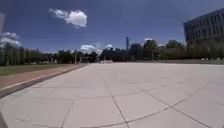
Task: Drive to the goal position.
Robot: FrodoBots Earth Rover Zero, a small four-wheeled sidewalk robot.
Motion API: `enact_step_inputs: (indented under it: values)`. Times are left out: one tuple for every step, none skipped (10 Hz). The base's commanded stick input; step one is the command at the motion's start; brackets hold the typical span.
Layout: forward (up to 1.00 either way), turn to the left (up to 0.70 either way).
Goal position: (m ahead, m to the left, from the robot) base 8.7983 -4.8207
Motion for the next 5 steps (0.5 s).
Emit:
enact_step_inputs:
  values:
    - [0.5, 0.0]
    - [0.5, 0.0]
    - [0.5, 0.0]
    - [0.5, 0.0]
    - [0.5, 0.0]
